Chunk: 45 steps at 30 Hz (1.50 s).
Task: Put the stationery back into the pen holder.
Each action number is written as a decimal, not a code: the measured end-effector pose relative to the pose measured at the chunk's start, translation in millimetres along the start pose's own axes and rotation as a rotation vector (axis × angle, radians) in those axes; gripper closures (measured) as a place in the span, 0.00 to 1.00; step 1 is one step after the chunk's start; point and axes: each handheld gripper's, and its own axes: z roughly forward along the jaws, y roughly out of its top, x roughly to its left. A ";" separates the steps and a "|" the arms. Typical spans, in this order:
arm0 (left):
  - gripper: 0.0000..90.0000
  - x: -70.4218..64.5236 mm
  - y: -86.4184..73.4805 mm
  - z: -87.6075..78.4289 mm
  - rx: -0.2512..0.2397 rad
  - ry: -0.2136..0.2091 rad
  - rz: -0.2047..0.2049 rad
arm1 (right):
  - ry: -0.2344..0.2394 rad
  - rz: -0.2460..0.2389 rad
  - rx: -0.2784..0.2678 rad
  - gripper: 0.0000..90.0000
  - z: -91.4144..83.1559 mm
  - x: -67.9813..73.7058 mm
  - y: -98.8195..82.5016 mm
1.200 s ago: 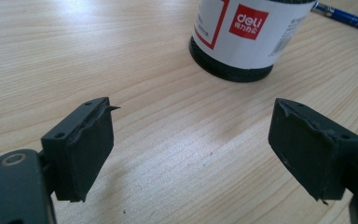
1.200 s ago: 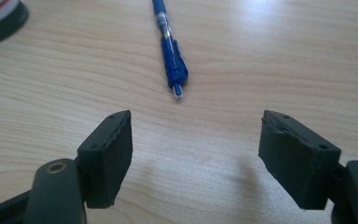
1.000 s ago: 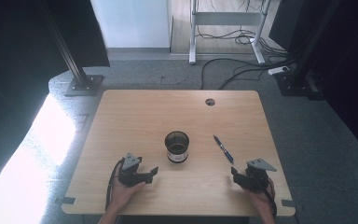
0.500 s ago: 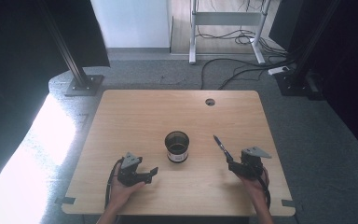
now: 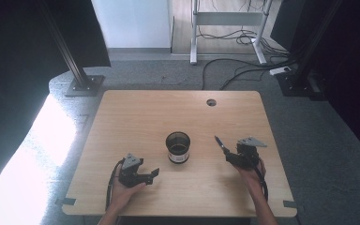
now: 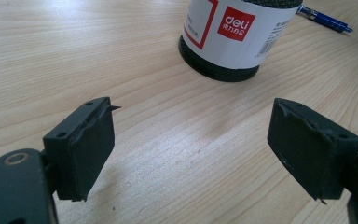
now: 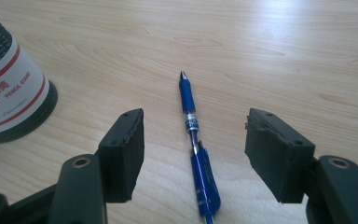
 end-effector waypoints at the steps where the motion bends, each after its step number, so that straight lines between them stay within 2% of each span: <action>1: 0.17 0.1 0.0 -0.1 -0.001 -0.001 0.000 | 0.001 -0.001 0.003 0.41 2.3 0.7 2.3; 8: 0.17 1.9 0.3 -1.7 -0.005 -0.004 -0.005 | 0.006 -0.006 0.020 0.41 16.9 3.4 15.7; 16: 0.17 2.1 0.1 -1.4 -0.003 -0.008 -0.005 | 0.007 0.013 0.059 0.45 43.3 0.9 25.5; 23: 0.17 3.0 0.1 -2.1 -0.005 -0.012 -0.007 | 0.001 0.020 0.088 0.47 59.9 -1.3 28.0; 25: 0.17 3.0 0.2 -2.1 -0.005 -0.013 -0.005 | -0.004 0.020 0.098 0.49 68.6 -2.6 26.9; 33: 0.17 4.0 -0.2 -1.6 -0.003 -0.014 -0.006 | -0.002 0.032 0.126 0.51 85.8 -2.8 22.9; 34: 0.17 3.9 -0.2 -1.5 -0.002 -0.015 -0.006 | 0.002 0.026 0.147 0.51 90.0 -2.5 22.9; 42: 0.17 4.3 -0.4 -1.2 0.000 -0.016 -0.005 | -0.011 -0.010 0.193 0.52 100.7 3.3 26.7; 45: 0.17 4.9 -0.5 -1.2 0.000 -0.015 -0.006 | -0.027 -0.019 0.188 0.54 101.8 4.3 26.8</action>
